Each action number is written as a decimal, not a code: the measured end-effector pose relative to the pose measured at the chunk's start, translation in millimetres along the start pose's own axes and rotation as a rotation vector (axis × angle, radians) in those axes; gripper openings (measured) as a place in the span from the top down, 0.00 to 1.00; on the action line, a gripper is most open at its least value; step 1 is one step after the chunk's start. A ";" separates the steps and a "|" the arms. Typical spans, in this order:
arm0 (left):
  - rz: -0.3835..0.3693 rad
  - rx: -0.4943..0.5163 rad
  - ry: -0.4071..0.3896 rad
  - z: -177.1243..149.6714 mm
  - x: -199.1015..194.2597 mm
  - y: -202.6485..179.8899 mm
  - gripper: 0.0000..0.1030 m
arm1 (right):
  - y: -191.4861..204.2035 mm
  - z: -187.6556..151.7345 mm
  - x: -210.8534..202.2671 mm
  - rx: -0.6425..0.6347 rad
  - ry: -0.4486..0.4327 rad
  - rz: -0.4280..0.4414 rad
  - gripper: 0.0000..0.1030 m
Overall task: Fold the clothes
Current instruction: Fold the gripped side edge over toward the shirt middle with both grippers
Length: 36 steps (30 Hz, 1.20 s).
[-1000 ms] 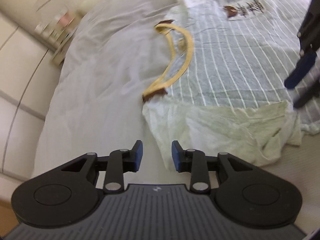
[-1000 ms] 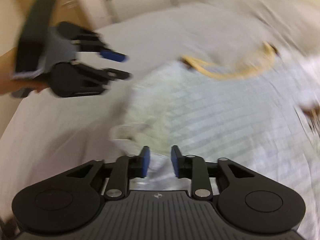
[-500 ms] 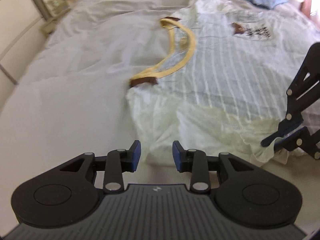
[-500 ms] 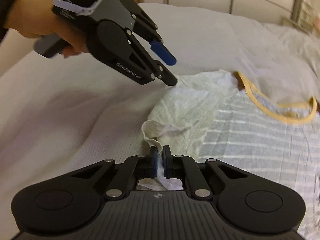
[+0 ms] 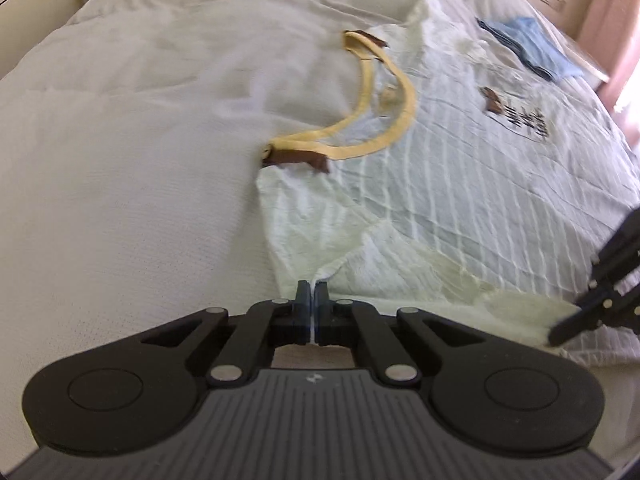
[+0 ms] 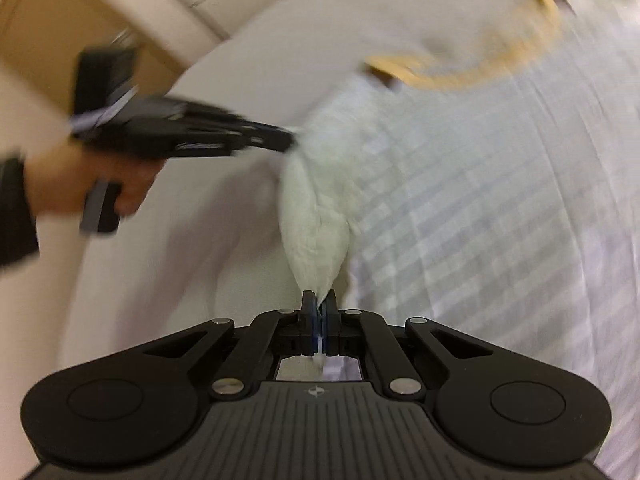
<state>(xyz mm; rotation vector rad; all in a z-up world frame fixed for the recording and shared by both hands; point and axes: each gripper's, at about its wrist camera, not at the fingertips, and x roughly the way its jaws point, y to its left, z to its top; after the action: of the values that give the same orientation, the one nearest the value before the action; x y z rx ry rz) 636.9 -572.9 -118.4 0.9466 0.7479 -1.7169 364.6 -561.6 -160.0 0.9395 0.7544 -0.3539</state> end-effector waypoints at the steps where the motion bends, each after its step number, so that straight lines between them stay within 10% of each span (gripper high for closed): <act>1: 0.008 -0.006 0.001 -1.2 2.6 -0.3 1.00 | -3.6 -1.6 0.9 0.022 0.013 0.006 0.97; 14: 0.094 -0.079 -0.034 -5.3 4.6 -2.2 0.97 | 1.1 -8.1 -23.7 -0.067 -0.017 -0.053 0.57; 19: 0.111 -0.084 -0.031 -5.9 6.1 -3.8 0.97 | 1.3 -9.4 -1.5 -0.068 0.002 -0.048 0.61; 21: 0.123 -0.085 -0.031 -5.9 6.2 -4.5 0.97 | -2.0 -2.3 4.6 -0.021 -0.001 -0.030 0.94; 33: 0.165 -0.102 -0.006 -7.5 14.2 -5.7 0.97 | -28.8 19.5 -7.7 0.163 -0.001 -0.020 0.94; 36: 0.183 -0.111 -0.004 -6.0 16.1 -3.4 0.99 | -19.8 12.4 8.0 0.119 0.154 0.158 0.96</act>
<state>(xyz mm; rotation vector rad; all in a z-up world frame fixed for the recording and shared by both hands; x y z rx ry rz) 632.0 -574.4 -135.2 0.9064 0.7238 -1.5030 364.0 -582.6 -173.0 1.1409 0.8002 -0.1906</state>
